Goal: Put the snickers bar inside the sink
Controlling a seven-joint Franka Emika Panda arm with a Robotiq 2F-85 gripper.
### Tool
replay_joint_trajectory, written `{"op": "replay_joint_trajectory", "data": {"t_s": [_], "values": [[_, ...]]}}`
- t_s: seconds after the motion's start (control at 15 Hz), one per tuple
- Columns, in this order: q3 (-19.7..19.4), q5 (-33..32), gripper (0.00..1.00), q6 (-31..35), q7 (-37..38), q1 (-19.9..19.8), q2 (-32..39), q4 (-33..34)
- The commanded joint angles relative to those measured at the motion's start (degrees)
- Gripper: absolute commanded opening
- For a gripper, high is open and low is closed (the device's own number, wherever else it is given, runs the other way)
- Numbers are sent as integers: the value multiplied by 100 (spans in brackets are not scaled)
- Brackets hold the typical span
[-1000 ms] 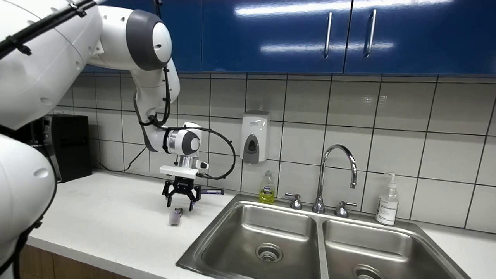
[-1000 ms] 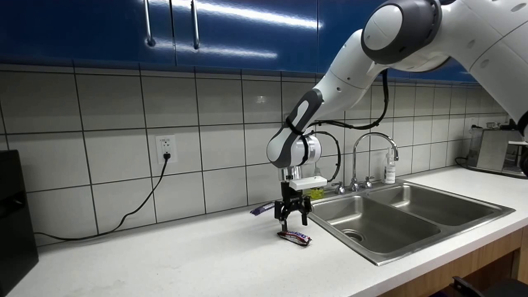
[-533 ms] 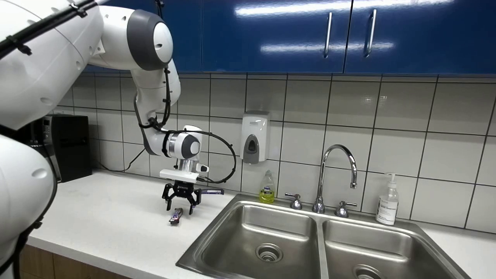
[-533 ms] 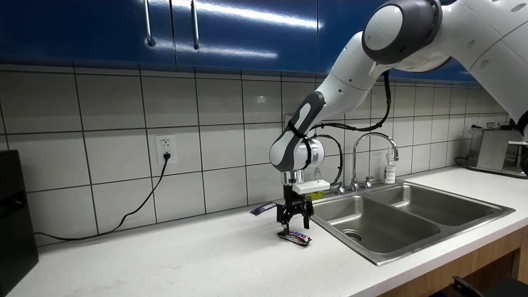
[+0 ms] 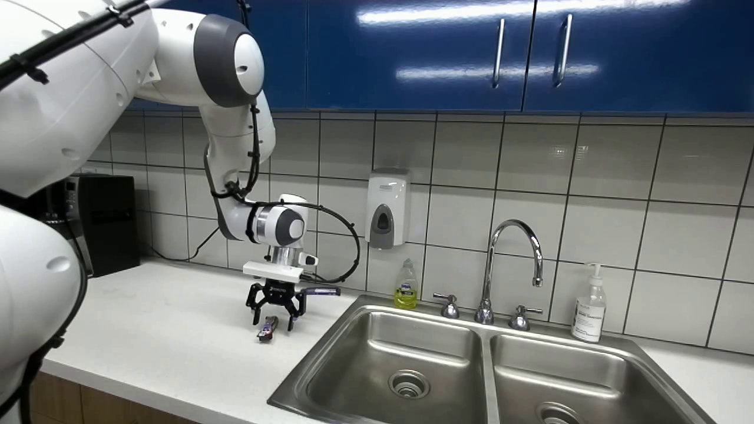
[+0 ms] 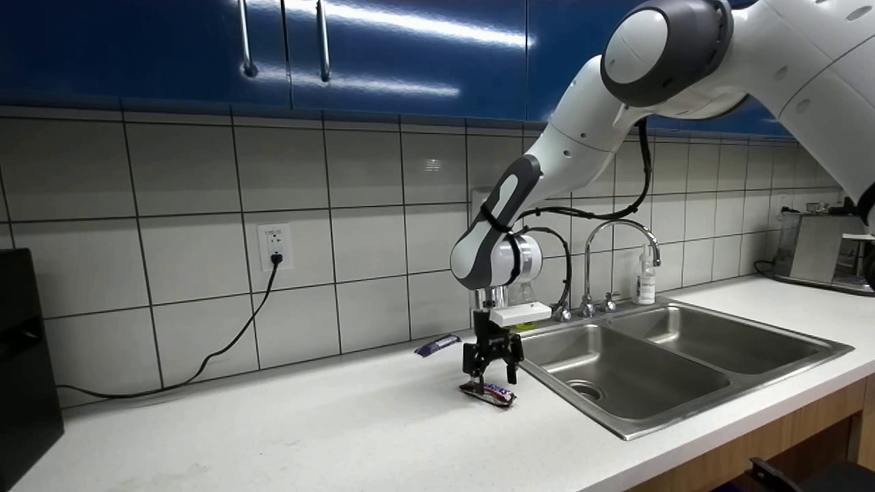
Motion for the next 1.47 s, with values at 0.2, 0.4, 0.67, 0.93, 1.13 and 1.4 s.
{"op": "replay_joint_trajectory", "data": {"t_s": [0.2, 0.4, 0.67, 0.93, 1.13, 1.4], "values": [[159, 75, 74, 132, -229, -164, -85, -146], [152, 69, 58, 117, -234, -162, -80, -130], [155, 82, 26, 84, -231, -168, -69, -106], [146, 109, 0, 51, -182, -170, -37, -77], [112, 129, 3, 21, -93, -152, -58, -51], [87, 169, 4, -36, 48, -128, -175, -35]]}}
